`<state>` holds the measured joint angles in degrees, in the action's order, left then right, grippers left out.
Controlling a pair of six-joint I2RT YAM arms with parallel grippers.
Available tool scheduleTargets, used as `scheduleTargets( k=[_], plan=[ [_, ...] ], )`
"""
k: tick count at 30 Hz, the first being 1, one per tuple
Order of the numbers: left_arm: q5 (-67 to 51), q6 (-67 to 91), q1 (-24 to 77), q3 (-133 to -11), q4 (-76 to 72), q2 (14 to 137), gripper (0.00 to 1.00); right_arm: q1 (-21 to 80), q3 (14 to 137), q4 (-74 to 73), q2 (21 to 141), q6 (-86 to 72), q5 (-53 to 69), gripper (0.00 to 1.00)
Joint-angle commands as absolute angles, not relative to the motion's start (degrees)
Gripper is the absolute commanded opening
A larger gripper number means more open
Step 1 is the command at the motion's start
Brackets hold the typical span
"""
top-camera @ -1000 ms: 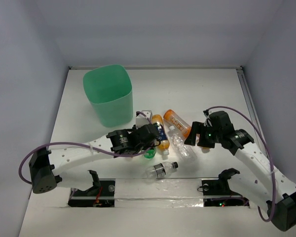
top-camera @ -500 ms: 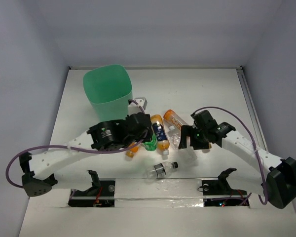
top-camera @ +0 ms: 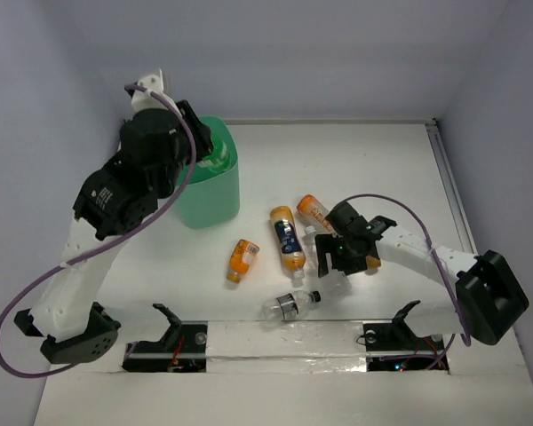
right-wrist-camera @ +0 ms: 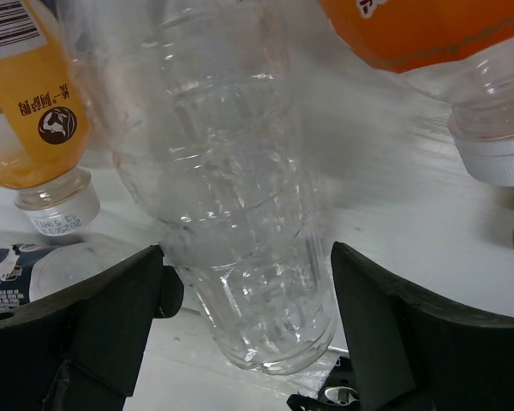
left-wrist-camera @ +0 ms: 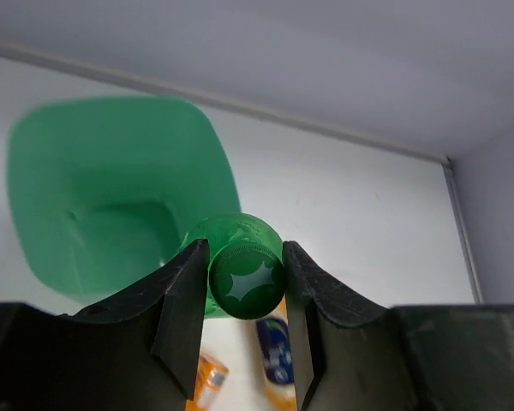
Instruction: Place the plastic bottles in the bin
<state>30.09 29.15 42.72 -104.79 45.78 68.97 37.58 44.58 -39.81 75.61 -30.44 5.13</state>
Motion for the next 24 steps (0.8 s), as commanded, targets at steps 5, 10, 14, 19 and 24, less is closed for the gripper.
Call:
scheduleTargets(
  k=[5, 10, 14, 19, 24],
  plan=[
    [22.6, 18.28, 26.74, -112.59, 37.72, 75.14, 0.09, 40.07, 46.93, -39.29, 76.11, -30.41, 3.25, 0.79],
    [17.76, 17.58, 19.09, -109.09, 35.25, 76.55, 0.09, 40.78, 46.93, -39.46, 76.03, -31.2, 2.37, 0.67],
    [16.26, 17.31, 17.93, -103.63, 32.61, 75.68, 0.11, 41.31, 47.46, -40.43, 72.87, -31.99, 1.67, 0.57],
    [15.56, 17.14, 17.4, -98.18, 30.76, 74.18, 0.45, 41.31, 50.27, -43.85, 67.42, -32.34, 2.63, 0.52],
    [14.86, 16.52, 17.4, -98.43, 31.2, 73.39, 0.71, 41.31, 56.77, -49.11, 62.33, -33.05, 2.81, 0.51]
  ],
)
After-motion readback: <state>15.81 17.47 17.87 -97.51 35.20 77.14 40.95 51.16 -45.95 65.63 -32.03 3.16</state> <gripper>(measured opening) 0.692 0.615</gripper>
